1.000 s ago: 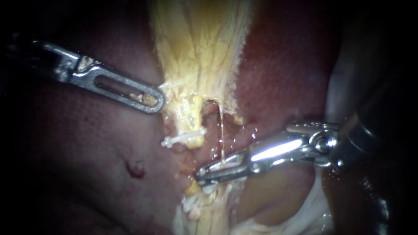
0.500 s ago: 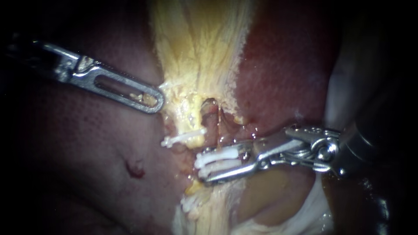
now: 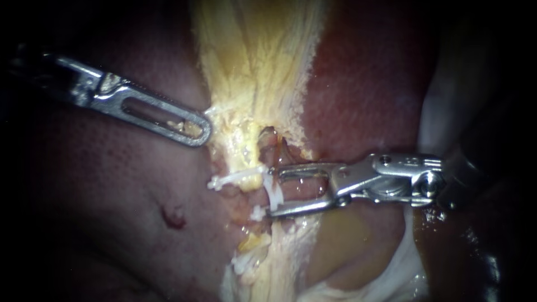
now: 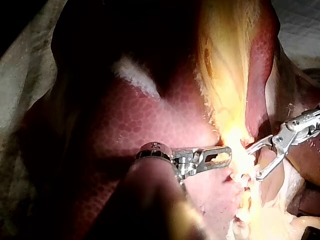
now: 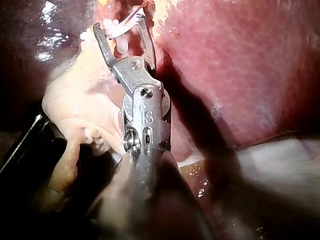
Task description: Going back second clip right tube
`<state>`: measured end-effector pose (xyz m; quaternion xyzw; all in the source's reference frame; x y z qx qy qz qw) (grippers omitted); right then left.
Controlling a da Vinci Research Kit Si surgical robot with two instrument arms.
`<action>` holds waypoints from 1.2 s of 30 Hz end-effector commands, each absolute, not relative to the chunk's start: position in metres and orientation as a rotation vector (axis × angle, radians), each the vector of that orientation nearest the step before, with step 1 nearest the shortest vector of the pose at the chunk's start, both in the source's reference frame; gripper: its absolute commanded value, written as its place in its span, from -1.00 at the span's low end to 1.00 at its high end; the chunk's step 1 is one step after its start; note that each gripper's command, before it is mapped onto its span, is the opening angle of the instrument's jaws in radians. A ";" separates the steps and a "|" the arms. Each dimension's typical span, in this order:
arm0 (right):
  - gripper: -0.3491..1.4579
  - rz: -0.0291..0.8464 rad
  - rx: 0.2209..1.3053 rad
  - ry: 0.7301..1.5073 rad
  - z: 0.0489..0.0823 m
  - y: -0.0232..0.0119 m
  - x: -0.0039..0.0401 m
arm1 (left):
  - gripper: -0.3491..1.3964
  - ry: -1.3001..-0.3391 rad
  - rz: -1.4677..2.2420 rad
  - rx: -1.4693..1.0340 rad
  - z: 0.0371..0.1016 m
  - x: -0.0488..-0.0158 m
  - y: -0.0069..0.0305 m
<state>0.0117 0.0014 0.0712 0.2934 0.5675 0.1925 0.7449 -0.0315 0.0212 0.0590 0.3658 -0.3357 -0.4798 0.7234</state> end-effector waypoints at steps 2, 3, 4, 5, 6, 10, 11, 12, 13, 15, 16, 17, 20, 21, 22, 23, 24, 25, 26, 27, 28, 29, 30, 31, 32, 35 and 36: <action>-0.06 0.405 0.631 1.248 0.0710 0.0016 0.0113 | -1.00 -0.741 -1.058 0.809 0.0590 -0.0315 0.0212; -0.06 0.400 0.628 1.249 0.0709 0.0016 0.0111 | -1.00 -0.741 -1.058 0.809 0.0590 -0.0315 0.0212; -0.06 0.395 0.625 1.251 0.0708 0.0016 0.0109 | -1.00 -0.741 -1.058 0.809 0.0590 -0.0315 0.0212; -0.06 0.391 0.621 1.253 0.0708 0.0017 0.0107 | -1.00 -0.741 -1.058 0.809 0.0590 -0.0315 0.0212; -0.06 0.386 0.618 1.254 0.0707 0.0017 0.0106 | -1.00 -0.741 -1.058 0.809 0.0590 -0.0315 0.0212; -0.06 0.360 0.603 1.262 0.0704 0.0019 0.0096 | -1.00 -0.741 -1.058 0.808 0.0591 -0.0315 0.0212; -0.06 0.355 0.601 1.264 0.0703 0.0020 0.0093 | -1.00 -0.741 -1.058 0.808 0.0591 -0.0315 0.0211; -0.06 0.351 0.599 1.266 0.0701 0.0021 0.0090 | -1.00 -0.741 -1.058 0.808 0.0591 -0.0315 0.0211; -0.06 0.346 0.596 1.267 0.0700 0.0022 0.0087 | -1.00 -0.741 -1.058 0.808 0.0591 -0.0315 0.0211; -0.06 0.342 0.596 1.269 0.0696 0.0025 0.0081 | -1.00 -0.741 -1.058 0.808 0.0591 -0.0315 0.0211; -0.06 0.339 0.591 1.270 0.0694 0.0027 0.0077 | -1.00 -0.741 -1.058 0.808 0.0591 -0.0315 0.0211; -0.06 0.335 0.589 1.272 0.0692 0.0028 0.0074 | -1.00 -0.741 -1.058 0.808 0.0591 -0.0315 0.0211; -0.06 0.325 0.580 1.276 0.0686 0.0033 0.0065 | -1.00 -0.741 -1.058 0.808 0.0591 -0.0314 0.0211; -0.06 0.321 0.577 1.277 0.0685 0.0034 0.0063 | -1.00 -0.741 -1.058 0.808 0.0591 -0.0314 0.0211; -0.06 0.322 0.578 1.277 0.0683 0.0036 0.0061 | -1.00 -0.741 -1.058 0.808 0.0591 -0.0314 0.0211; -0.06 0.323 0.579 1.277 0.0682 0.0037 0.0058 | -1.00 -0.741 -1.058 0.808 0.0591 -0.0314 0.0211; -0.06 0.319 0.577 1.279 0.0680 0.0038 0.0055 | -1.00 -0.741 -1.058 0.808 0.0591 -0.0314 0.0211; -0.06 0.314 0.574 1.280 0.0679 0.0039 0.0053 | -1.00 -0.741 -1.058 0.808 0.0591 -0.0314 0.0211; -0.06 0.309 0.571 1.282 0.0677 0.0040 0.0050 | -1.00 -0.741 -1.058 0.808 0.0591 -0.0314 0.0211; -0.06 0.304 0.569 1.283 0.0676 0.0041 0.0047 | -1.00 -0.741 -1.058 0.808 0.0591 -0.0314 0.0211; -0.06 0.299 0.567 1.285 0.0674 0.0041 0.0045 | -1.00 -0.741 -1.057 0.809 0.0591 -0.0314 0.0211; -0.06 0.295 0.564 1.287 0.0671 0.0042 0.0041 | -1.00 -0.741 -1.057 0.809 0.0590 -0.0313 0.0211; -0.06 0.292 0.561 1.288 0.0669 0.0044 0.0038 | -1.00 -0.741 -1.057 0.809 0.0590 -0.0313 0.0211; -0.06 0.289 0.558 1.289 0.0667 0.0045 0.0035 | -1.00 -0.741 -1.057 0.809 0.0590 -0.0313 0.0211; -0.06 0.281 0.551 1.291 0.0664 0.0046 0.0033 | -1.00 -0.741 -1.057 0.809 0.0590 -0.0313 0.0211; -0.06 0.275 0.545 1.293 0.0659 0.0049 0.0026 | -1.00 -0.741 -1.057 0.809 0.0591 -0.0313 0.0211; -0.06 0.271 0.542 1.295 0.0657 0.0050 0.0024 | -1.00 -0.741 -1.057 0.809 0.0591 -0.0313 0.0211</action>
